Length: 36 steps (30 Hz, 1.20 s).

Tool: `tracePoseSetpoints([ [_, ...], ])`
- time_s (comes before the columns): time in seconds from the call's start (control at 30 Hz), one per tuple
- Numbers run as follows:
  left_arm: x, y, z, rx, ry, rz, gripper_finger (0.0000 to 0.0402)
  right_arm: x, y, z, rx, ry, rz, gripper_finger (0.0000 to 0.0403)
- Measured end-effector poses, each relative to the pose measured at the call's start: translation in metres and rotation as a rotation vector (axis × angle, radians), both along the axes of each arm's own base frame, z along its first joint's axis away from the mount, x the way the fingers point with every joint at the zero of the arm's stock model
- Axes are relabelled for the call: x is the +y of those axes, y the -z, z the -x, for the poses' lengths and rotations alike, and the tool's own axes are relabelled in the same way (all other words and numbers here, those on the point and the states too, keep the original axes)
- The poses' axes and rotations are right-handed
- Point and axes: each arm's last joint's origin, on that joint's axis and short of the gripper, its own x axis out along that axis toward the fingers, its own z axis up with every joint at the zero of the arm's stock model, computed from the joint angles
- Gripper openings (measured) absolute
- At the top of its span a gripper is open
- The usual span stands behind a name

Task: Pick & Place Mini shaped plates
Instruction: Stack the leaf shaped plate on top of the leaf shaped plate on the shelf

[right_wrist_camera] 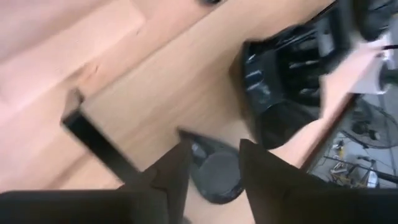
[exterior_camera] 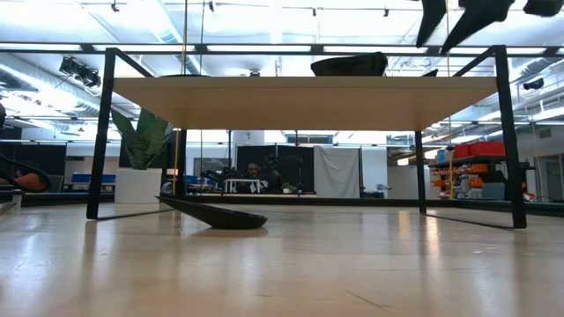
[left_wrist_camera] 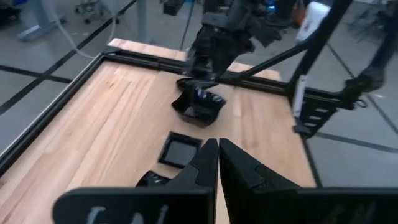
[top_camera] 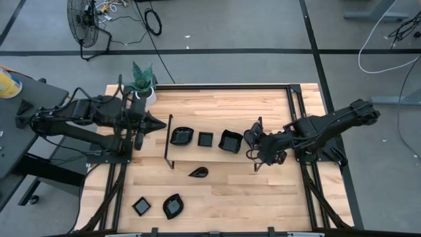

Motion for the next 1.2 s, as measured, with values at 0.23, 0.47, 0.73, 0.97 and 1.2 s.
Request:
tracePoseSetpoints([
  [0.23,-0.004,-0.004,0.002,-0.008,0.122,0.052,0.0016,0.005,-0.017,0.002,-0.222,0.146,-0.038,0.0177],
  [0.47,-0.017,-0.004,0.003,0.004,0.257,0.108,0.0016,0.012,-0.028,-0.003,-0.415,0.257,-0.017,0.0215],
  [0.73,-0.038,-0.003,0.006,0.024,0.390,0.128,0.0016,0.013,-0.034,-0.009,-0.548,0.394,-0.105,0.0248],
  [0.97,-0.061,0.004,0.003,0.125,0.497,0.289,0.0016,0.013,-0.036,-0.010,-0.574,0.416,-0.089,0.0248],
  [1.2,-0.085,0.016,-0.009,0.237,0.579,0.325,0.0016,0.012,-0.035,-0.010,-0.597,0.478,-0.130,0.0247],
])
